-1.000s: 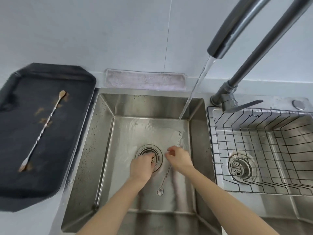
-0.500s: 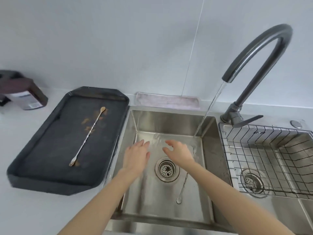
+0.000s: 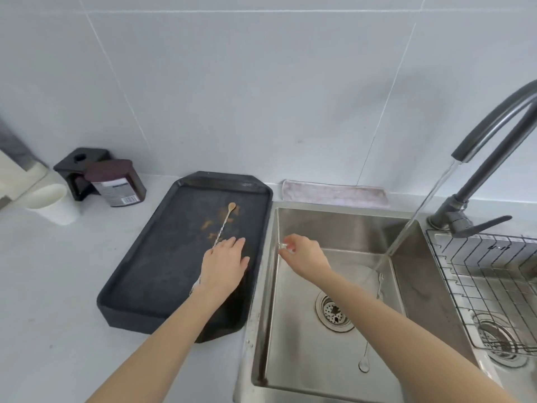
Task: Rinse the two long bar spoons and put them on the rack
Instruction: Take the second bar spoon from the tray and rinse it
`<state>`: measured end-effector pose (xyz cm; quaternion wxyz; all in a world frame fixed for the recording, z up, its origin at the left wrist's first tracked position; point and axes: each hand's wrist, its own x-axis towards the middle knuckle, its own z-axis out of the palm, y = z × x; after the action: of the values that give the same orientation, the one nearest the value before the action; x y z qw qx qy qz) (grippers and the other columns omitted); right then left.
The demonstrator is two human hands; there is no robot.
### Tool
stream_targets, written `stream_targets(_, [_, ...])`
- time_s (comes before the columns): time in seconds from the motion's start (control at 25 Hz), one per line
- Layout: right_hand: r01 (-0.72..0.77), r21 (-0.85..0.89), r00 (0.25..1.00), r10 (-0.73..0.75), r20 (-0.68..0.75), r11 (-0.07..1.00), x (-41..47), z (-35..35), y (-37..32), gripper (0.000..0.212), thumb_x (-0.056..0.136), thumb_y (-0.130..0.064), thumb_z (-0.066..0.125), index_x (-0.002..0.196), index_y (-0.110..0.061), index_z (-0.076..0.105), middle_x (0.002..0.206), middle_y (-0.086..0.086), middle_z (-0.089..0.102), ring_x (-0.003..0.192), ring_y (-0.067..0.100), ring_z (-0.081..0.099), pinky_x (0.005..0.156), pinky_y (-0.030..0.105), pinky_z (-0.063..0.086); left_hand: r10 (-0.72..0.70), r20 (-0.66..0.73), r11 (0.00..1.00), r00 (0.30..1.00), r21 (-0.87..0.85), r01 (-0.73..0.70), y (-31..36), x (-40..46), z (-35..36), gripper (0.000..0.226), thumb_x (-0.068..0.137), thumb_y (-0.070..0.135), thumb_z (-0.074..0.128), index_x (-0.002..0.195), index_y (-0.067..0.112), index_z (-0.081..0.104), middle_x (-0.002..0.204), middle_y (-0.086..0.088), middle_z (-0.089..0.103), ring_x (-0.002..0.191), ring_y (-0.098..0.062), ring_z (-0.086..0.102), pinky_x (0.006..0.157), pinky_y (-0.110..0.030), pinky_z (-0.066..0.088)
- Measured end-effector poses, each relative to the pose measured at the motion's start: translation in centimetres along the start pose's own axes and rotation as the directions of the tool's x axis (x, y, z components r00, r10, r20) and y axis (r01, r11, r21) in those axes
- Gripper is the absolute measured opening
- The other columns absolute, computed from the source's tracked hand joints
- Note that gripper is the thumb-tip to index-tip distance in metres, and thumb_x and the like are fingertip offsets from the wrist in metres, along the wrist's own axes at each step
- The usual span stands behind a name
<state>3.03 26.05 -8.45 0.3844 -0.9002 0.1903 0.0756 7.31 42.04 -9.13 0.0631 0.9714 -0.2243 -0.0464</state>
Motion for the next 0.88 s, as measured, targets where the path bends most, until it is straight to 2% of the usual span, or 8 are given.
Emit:
stream_targets(0.16, [-0.004, -0.003, 1.000, 0.005, 0.027, 1.000, 1.3, 2.1, -2.6, 0.036, 0.091, -0.023, 0.046, 0.125, -0.014, 0.051, 0.125, 0.008, 0.060, 0.116, 0.026, 0.054, 0.094, 0.034, 0.044, -0.058, 0.011, 0.998, 0.998, 0.013, 0.058, -3.6, 0.3, -0.3, 0.047, 0.094, 0.034, 0.042, 0.137, 0.017, 0.035, 0.143, -0.003, 0.045, 0.128, -0.022, 0.046, 0.105, -0.036, 0.040])
stream_targets(0.4, [0.015, -0.084, 0.999, -0.011, 0.047, 0.996, 3.9, 5.2, -5.6, 0.035, 0.091, -0.024, 0.045, 0.124, -0.014, 0.051, 0.125, 0.006, 0.059, 0.115, 0.026, 0.054, 0.095, 0.037, 0.046, -0.110, 0.053, 0.994, 0.992, 0.006, 0.110, -7.6, 1.7, 0.0, 0.047, 0.094, 0.036, 0.042, 0.137, 0.018, 0.035, 0.143, -0.004, 0.043, 0.130, -0.022, 0.043, 0.106, -0.036, 0.038])
stream_targets(0.6, [-0.020, -0.141, 0.998, 0.029, 0.064, 0.990, 5.9, 7.9, -7.3, 0.027, 0.089, -0.022, 0.045, 0.110, -0.013, 0.059, 0.117, 0.008, 0.062, 0.107, 0.030, 0.057, 0.087, 0.039, 0.049, -0.168, 0.103, 0.986, 0.980, 0.008, 0.168, -9.5, 2.7, 1.0, 0.035, 0.092, 0.040, 0.044, 0.114, 0.015, 0.053, 0.122, -0.005, 0.056, 0.114, -0.021, 0.051, 0.095, -0.036, 0.042])
stream_targets(0.88, [-0.042, -0.213, 0.993, 0.064, 0.096, 0.976, 7.3, 11.3, -8.8, 0.026, 0.090, -0.027, 0.048, 0.101, -0.008, 0.062, 0.104, 0.013, 0.066, 0.095, 0.031, 0.063, 0.082, 0.039, 0.054, -0.191, 0.166, 0.978, 0.967, -0.053, 0.203, -10.4, 3.4, 2.7, 0.035, 0.088, 0.046, 0.048, 0.098, 0.014, 0.058, 0.105, -0.003, 0.065, 0.099, -0.020, 0.060, 0.089, -0.035, 0.043])
